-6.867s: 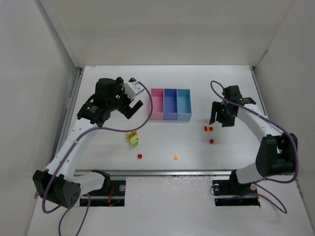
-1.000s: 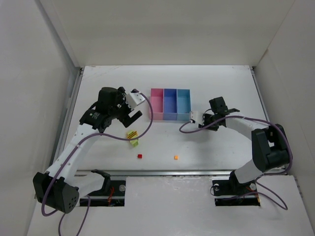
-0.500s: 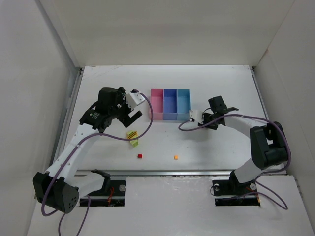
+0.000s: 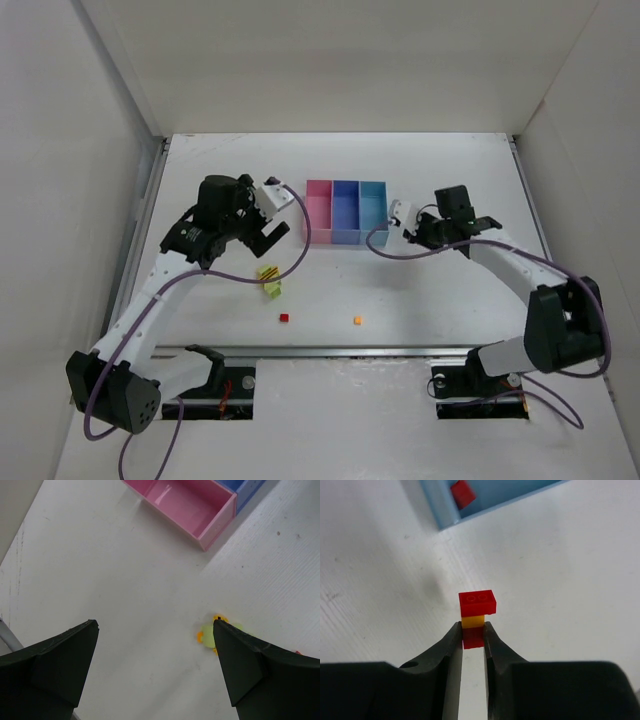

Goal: Sort the legos into containers by color

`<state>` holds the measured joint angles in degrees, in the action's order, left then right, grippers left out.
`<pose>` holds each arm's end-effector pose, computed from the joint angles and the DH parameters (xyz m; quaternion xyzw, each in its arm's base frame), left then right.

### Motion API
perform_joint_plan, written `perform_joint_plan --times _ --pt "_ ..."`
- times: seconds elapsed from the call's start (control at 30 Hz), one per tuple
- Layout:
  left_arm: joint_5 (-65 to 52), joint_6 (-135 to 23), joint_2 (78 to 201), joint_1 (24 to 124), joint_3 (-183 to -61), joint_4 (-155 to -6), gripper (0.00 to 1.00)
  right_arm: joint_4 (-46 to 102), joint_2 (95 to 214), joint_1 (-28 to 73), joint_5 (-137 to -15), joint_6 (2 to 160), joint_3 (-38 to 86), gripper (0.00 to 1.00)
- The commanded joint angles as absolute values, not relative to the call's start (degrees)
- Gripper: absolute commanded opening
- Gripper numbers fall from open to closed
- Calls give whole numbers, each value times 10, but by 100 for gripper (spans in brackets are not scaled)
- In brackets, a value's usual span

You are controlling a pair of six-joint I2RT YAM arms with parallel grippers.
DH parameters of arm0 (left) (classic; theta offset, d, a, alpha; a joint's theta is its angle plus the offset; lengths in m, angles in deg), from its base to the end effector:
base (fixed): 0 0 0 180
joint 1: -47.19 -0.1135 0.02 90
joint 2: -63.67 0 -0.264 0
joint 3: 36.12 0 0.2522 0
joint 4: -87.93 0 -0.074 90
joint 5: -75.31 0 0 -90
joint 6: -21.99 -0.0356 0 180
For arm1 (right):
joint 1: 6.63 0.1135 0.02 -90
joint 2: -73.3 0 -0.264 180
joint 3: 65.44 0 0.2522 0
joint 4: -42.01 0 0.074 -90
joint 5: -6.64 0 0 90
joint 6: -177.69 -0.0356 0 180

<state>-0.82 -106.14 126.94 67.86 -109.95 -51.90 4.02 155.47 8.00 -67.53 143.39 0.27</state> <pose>0.2249 -0.0940 0.3419 0.4741 0.7177 -0.0274 0.5093 0.2770 0.0823 0.2155 -0.5776 0.7468 0.0167 0.3292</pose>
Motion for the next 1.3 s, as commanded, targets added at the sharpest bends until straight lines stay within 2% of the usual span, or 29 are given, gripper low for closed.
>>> perform_joint_plan --times 0.0,0.17,0.4,0.5,0.63,0.73,0.93,1.27 --pt "21 -1008 1261 682 -1149 -541 100 122 1483 77 -641 1370 15 0" --pt "85 -910 1298 682 -1221 -548 98 166 1418 77 -599 1302 32 0" --pt "211 -758 1380 687 -1296 -604 94 205 1413 179 -625 1301 65 0" --pt "224 -729 1433 712 -1348 -604 88 231 1422 226 -644 1290 83 0" --pt "213 -718 1507 749 -1443 -539 88 316 1427 261 -644 1268 78 0" --pt "213 -718 1559 768 -1513 -484 87 316 1441 288 -649 1262 84 0" --pt "192 -704 1566 787 -1510 -489 83 316 1455 304 -654 1250 89 0" --pt "170 -698 1566 806 -1498 -478 66 321 1466 304 -682 1231 94 0"
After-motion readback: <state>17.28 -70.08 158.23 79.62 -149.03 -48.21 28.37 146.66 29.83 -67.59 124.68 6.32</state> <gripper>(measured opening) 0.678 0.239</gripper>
